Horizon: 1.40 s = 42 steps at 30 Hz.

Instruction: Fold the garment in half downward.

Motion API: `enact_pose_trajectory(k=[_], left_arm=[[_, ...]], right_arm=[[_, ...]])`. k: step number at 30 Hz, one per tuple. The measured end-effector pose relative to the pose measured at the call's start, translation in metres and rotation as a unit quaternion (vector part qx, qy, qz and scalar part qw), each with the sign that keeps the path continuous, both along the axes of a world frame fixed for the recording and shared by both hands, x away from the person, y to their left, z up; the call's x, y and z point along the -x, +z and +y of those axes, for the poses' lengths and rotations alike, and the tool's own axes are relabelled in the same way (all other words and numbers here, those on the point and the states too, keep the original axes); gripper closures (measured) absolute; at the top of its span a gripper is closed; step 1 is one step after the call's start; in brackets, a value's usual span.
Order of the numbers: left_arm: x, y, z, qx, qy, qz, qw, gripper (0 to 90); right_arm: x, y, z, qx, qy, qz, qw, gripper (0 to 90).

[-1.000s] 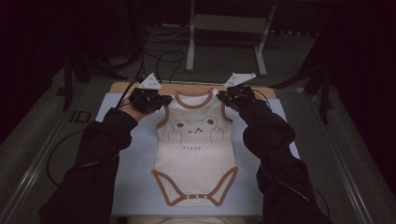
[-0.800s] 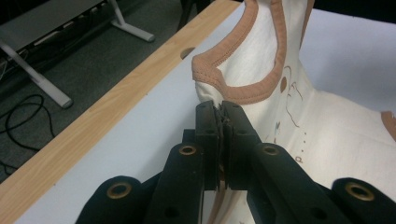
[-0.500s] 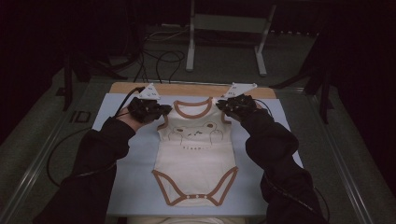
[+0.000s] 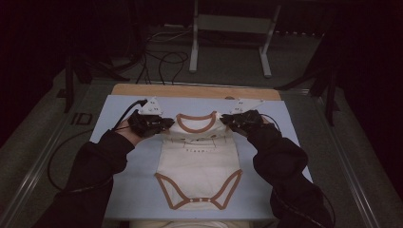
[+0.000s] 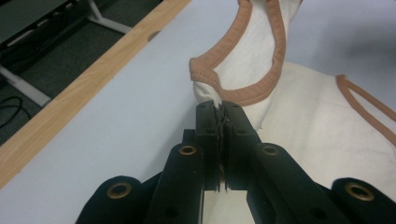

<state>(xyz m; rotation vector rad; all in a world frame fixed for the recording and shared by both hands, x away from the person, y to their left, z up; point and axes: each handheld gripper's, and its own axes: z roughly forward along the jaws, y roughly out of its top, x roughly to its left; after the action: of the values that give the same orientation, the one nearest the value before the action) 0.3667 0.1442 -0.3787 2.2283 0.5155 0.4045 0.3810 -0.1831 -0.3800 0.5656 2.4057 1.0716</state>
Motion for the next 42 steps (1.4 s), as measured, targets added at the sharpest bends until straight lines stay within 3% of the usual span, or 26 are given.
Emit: enact_pose_trajectory(k=[10, 21, 29, 42], left_arm=[[0.019, -0.006, -0.002, -0.004, -0.02, 0.003, 0.9998, 87.0], [0.039, -0.014, -0.003, -0.008, -0.041, 0.007, 0.9991, 86.9], [0.062, -0.031, -0.007, -0.02, -0.062, 0.018, 0.9977, 86.9], [0.083, -0.052, -0.007, -0.028, -0.078, 0.038, 0.9958, 86.8]], right_arm=[[0.021, -0.011, -0.008, -0.01, 0.008, 0.01, 0.9999, 83.1], [0.044, -0.023, -0.013, -0.003, 0.022, 0.024, 0.9994, 83.0], [0.06, -0.039, -0.016, -0.006, 0.028, 0.04, 0.9988, 83.0], [0.081, -0.056, -0.016, -0.007, 0.048, 0.062, 0.9969, 83.0]])
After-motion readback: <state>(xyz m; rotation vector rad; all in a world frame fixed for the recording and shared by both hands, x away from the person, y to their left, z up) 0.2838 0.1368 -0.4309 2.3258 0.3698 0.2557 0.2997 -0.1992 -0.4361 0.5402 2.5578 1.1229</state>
